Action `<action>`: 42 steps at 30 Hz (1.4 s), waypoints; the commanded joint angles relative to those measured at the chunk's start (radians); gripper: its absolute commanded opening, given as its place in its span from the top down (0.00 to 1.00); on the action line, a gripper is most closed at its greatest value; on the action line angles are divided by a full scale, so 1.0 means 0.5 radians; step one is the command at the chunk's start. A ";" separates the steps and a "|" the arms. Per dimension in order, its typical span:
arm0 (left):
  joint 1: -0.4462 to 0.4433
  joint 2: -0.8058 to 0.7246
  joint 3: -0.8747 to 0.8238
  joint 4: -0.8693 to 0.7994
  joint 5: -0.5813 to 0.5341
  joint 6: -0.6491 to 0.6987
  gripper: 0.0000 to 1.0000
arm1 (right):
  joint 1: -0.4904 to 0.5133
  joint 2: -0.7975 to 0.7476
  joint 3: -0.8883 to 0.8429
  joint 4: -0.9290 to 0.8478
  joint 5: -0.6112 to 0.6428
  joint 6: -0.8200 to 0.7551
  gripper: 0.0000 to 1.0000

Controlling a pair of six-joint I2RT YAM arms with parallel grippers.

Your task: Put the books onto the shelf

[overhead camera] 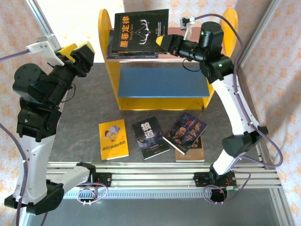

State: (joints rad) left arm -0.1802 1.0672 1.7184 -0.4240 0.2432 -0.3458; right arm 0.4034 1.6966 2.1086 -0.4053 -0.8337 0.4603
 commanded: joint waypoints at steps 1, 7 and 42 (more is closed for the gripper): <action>0.015 0.040 -0.031 -0.117 -0.066 0.083 0.35 | 0.016 0.075 0.211 0.144 0.005 0.051 1.00; 0.013 0.062 -0.034 -0.149 -0.022 0.111 0.35 | 0.035 0.259 0.440 0.048 0.005 0.049 1.00; 0.011 0.041 -0.066 -0.156 -0.011 0.138 0.35 | 0.065 0.352 0.602 -0.186 -0.106 -0.049 1.00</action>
State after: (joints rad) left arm -0.1802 1.1091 1.6913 -0.5060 0.2306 -0.2859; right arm 0.4297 1.9163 2.3722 -0.5613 -0.8524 0.4591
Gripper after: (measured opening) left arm 0.649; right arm 0.150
